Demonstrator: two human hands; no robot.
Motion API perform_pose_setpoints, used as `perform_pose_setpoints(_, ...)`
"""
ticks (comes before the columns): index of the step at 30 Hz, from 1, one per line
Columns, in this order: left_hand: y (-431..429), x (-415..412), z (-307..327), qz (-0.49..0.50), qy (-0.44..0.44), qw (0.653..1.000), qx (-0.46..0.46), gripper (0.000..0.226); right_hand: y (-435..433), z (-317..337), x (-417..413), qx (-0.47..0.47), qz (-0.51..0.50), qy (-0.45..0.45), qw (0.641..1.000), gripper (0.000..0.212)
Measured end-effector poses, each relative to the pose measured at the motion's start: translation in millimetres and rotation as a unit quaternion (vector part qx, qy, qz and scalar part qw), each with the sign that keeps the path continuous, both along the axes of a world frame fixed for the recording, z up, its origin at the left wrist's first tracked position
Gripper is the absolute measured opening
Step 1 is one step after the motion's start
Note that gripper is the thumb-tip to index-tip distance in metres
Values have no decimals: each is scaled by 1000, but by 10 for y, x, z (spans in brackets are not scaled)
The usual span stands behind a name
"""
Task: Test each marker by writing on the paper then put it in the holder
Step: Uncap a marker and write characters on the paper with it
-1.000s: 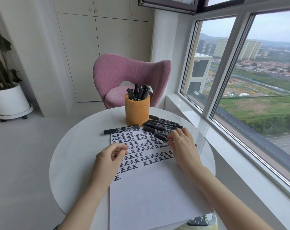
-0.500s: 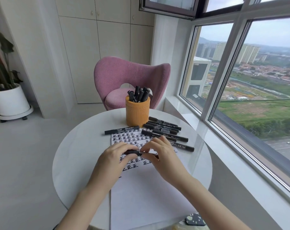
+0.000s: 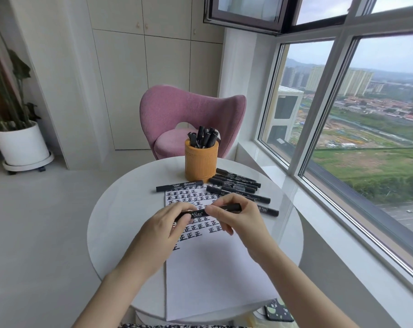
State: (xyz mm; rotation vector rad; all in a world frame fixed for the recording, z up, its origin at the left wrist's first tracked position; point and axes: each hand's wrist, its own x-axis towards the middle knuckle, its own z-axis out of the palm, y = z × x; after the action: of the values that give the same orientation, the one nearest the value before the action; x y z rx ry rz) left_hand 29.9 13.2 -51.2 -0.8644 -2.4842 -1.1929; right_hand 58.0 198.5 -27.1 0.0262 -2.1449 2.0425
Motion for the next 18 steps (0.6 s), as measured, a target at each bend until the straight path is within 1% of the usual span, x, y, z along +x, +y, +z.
perform_pose_setpoints(4,-11,11,84,-3,12,999,-39,33,-84,30,7,-34,8,7,999,21)
perform_pose_setpoints(8,-49,41,111,22,12,998,-54,40,-153,28,17,-37,19,2,999,21)
perform_pose_setpoints(12,-97,79,72,33,-6,997,-73,40,-169,25,11,-13,40,-4,999,21)
perform_pose_setpoints(16,-122,101,45,21,-51,996,-70,25,-155,22,24,7,56,-13,998,23)
perform_pose_setpoints(18,-134,102,44,5,-73,996,-58,26,-147,16,28,12,65,-13,998,23)
